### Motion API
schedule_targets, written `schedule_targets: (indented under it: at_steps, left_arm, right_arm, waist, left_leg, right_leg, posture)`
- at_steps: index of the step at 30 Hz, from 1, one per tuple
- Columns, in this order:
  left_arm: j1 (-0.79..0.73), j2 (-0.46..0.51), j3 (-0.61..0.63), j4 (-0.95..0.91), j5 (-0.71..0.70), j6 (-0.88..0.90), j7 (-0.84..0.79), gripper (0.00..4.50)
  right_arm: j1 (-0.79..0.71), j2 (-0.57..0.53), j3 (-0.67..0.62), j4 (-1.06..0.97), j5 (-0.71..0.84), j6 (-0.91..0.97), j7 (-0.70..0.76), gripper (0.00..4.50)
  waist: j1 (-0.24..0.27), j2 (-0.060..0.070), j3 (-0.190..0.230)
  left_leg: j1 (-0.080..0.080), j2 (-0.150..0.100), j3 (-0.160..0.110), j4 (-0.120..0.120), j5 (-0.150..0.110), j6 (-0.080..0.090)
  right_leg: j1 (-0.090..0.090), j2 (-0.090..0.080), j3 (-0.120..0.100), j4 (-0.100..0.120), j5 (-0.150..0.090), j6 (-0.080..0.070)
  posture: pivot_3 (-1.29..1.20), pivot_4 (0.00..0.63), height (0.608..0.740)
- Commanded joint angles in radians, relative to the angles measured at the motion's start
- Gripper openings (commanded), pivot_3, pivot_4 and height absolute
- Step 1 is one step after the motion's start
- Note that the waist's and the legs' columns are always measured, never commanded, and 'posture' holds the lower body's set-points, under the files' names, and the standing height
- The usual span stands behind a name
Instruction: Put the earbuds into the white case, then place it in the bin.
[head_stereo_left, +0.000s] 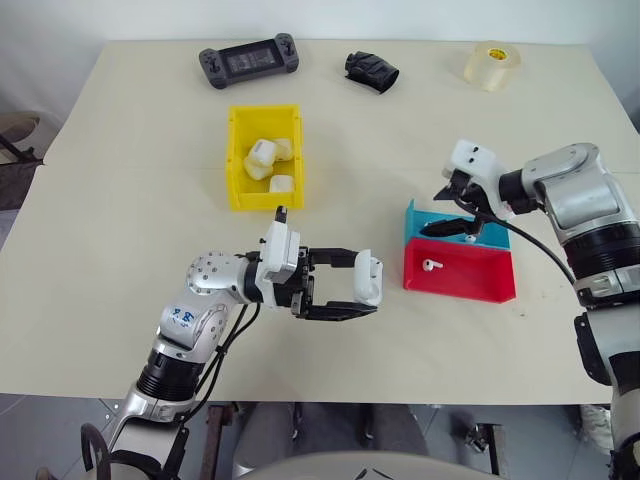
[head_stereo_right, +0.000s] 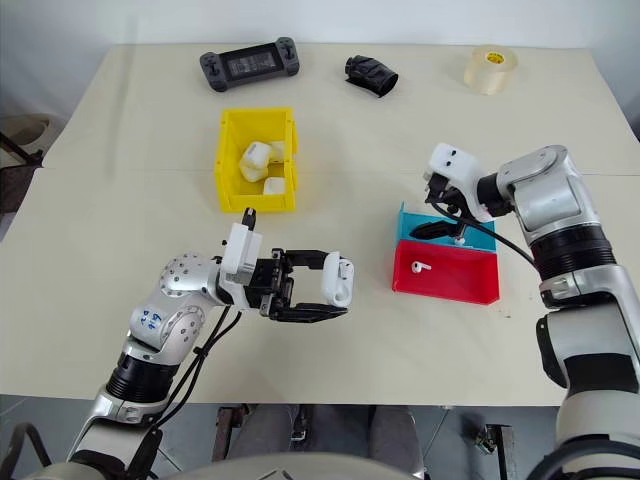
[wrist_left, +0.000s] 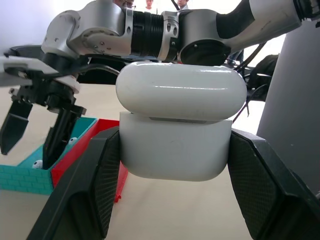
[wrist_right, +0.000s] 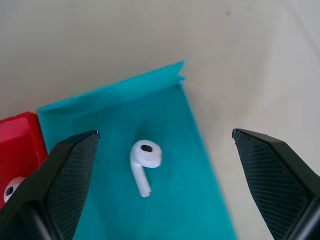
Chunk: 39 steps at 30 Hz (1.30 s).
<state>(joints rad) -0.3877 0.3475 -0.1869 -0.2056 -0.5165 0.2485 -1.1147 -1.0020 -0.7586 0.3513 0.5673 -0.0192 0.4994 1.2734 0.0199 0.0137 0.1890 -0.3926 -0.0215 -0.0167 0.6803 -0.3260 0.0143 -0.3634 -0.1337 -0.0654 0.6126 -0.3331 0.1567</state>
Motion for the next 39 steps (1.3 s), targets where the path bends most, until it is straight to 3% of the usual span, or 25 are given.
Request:
schedule_targets:
  at_steps: [1, 6, 9, 22, 25, 32, 39]
  left_arm:
    - [-0.001, -0.006, 0.007, -0.049, -0.023, -0.006, 0.005, 2.8]
    - [-0.004, -0.011, 0.006, -0.047, -0.025, -0.008, 0.003, 2.8]
    - [-0.006, -0.016, 0.005, -0.048, -0.027, -0.006, 0.001, 2.8]
    - [-0.009, -0.014, 0.014, -0.047, -0.029, -0.003, 0.001, 2.8]
    - [-0.009, -0.012, 0.017, -0.047, -0.028, -0.003, 0.002, 2.8]
    - [-0.01, -0.013, 0.022, -0.051, -0.031, 0.003, 0.006, 2.8]
    - [-0.014, -0.014, 0.026, -0.052, -0.034, 0.009, 0.005, 2.8]
  right_arm:
    - [-0.001, -0.003, 0.002, -0.002, -0.033, -0.043, 0.004, 4.46]
    - [-0.003, -0.001, 0.006, 0.011, -0.068, -0.079, 0.008, 4.46]
    - [-0.004, -0.007, 0.019, 0.023, -0.096, -0.116, 0.016, 3.87]
    - [-0.018, 0.009, 0.034, 0.069, -0.15, -0.188, 0.046, 3.87]
    - [-0.021, 0.016, 0.031, 0.076, -0.154, -0.192, 0.054, 3.27]
    - [-0.014, 0.021, 0.024, 0.074, -0.162, -0.19, 0.067, 0.98]
    - [-0.011, 0.021, 0.018, 0.068, -0.161, -0.185, 0.066, 0.98]
  waist:
    - [0.0, 0.0, 0.0]
    - [-0.001, 0.0, 0.0]
    - [-0.002, 0.0, 0.0]
    - [-0.005, 0.0, 0.0]
    - [-0.007, 0.0, 0.0]
    - [-0.008, 0.0, 0.0]
    - [-0.008, 0.0, 0.0]
  left_leg:
    - [0.0, 0.0, 0.0, 0.0, 0.0, 0.0]
    - [0.0, 0.0, 0.0, 0.0, 0.0, 0.0]
    - [0.0, -0.001, 0.0, 0.0, 0.0, 0.0]
    - [0.001, 0.0, 0.0, 0.0, 0.0, 0.0]
    - [0.001, 0.0, 0.0, 0.0, 0.0, 0.0]
    - [0.002, 0.0, 0.0, 0.002, 0.0, -0.001]
    - [0.002, 0.0, 0.0, 0.002, 0.001, -0.001]
  right_leg:
    - [0.0, 0.0, 0.0, 0.0, 0.0, 0.0]
    - [0.0, 0.0, 0.0, 0.0, 0.0, 0.0]
    - [0.0, 0.0, 0.0, 0.0, 0.0, 0.0]
    - [0.0, 0.0, 0.0, 0.0, 0.0, 0.0]
    - [0.001, 0.001, 0.0, 0.0, 0.0, 0.0]
    - [0.002, 0.001, 0.0, 0.001, 0.0, 0.0]
    - [0.002, 0.0, 0.0, 0.002, 0.0, 0.0]
  posture:
    - [0.0, 0.15, 0.74]
    - [0.0, 0.15, 0.74]
    - [0.0, 0.15, 0.74]
    - [0.0, 0.15, 0.74]
    - [0.0, 0.15, 0.74]
    - [0.0, 0.15, 0.74]
    - [0.0, 0.15, 0.74]
